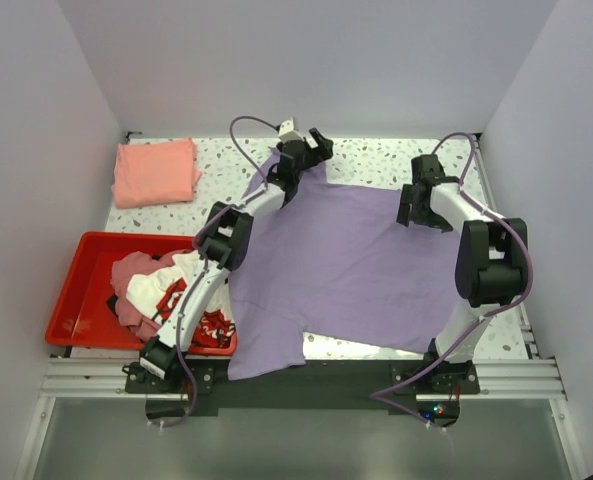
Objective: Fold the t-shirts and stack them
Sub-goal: Flatten the tshirt out
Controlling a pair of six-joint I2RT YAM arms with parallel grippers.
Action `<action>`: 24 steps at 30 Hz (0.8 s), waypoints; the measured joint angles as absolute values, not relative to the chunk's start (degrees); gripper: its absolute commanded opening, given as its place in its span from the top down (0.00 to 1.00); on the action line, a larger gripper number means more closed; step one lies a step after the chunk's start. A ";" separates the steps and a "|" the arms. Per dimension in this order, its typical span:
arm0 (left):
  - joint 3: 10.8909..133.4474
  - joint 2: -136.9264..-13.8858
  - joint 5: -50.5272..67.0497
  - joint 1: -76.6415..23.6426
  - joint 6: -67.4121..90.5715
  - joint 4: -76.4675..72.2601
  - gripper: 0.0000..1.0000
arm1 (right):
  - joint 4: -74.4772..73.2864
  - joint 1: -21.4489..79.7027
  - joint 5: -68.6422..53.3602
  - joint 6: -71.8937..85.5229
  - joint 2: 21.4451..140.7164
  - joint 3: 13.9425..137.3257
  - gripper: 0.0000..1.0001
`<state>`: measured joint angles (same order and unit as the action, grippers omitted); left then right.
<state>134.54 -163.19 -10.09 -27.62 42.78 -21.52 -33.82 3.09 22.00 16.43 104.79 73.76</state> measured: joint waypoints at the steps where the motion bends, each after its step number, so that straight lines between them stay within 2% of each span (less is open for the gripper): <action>1: 134.54 -163.19 -9.65 -27.59 42.96 -21.80 0.00 | -33.82 3.09 22.00 16.43 104.79 73.76 0.01; 9: 134.54 -163.65 -4.47 -27.51 46.61 -23.03 0.00 | -33.82 3.09 22.00 16.45 104.79 73.73 0.01; 14: 130.67 -161.10 -5.85 -28.29 46.44 -22.37 0.00 | -33.82 3.09 21.98 16.45 104.47 73.63 0.01; 24: 131.79 -160.81 -6.39 -31.33 45.56 -18.39 0.00 | -33.78 3.09 21.98 16.47 102.63 72.93 0.01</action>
